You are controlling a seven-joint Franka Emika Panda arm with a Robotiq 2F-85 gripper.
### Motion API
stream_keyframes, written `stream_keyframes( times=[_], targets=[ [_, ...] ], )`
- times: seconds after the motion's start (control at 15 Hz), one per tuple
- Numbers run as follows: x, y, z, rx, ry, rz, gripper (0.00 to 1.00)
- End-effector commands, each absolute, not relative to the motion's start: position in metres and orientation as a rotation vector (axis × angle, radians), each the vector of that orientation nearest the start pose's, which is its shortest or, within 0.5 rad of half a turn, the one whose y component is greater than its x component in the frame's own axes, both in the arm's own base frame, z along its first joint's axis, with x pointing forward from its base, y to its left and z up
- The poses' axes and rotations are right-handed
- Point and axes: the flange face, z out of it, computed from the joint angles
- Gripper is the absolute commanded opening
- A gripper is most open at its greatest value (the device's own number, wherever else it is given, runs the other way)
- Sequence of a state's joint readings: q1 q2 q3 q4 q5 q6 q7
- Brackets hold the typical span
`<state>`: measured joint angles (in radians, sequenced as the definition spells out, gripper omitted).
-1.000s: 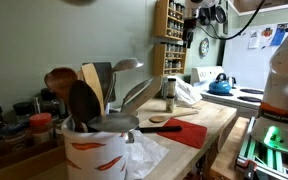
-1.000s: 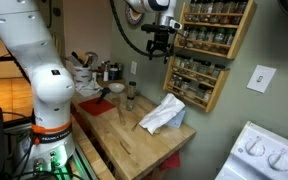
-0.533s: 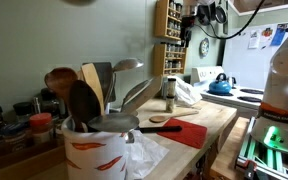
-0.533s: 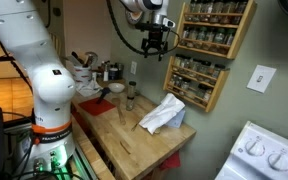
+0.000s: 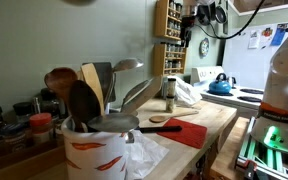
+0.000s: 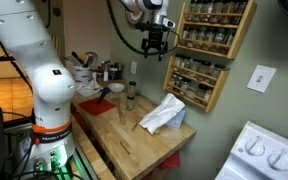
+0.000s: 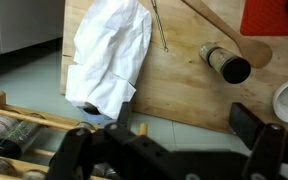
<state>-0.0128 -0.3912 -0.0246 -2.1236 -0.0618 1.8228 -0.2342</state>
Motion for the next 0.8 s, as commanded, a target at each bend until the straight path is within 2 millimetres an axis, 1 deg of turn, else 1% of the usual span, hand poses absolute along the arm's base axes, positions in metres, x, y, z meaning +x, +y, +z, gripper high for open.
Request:
stream_keyframes(
  times=[0.0, 0.13, 0.2, 0.33, 0.4, 0.53, 0.73],
  targets=[
    [0.444, -0.015, 0.579, -3.178, -0.368, -0.155, 1.00],
    [0.437, 0.013, 0.572, -3.166, -0.463, -0.159, 1.00],
    [0.433, 0.030, 0.564, -3.132, -0.502, -0.134, 1.00],
    [0.429, 0.060, 0.545, -3.131, -0.563, -0.076, 1.00],
    [0.427, 0.072, 0.536, -3.133, -0.582, -0.055, 1.00],
    [0.421, 0.092, 0.517, -3.133, -0.611, -0.047, 1.00],
    [0.417, 0.108, 0.491, -3.124, -0.607, -0.067, 1.00]
  ],
)
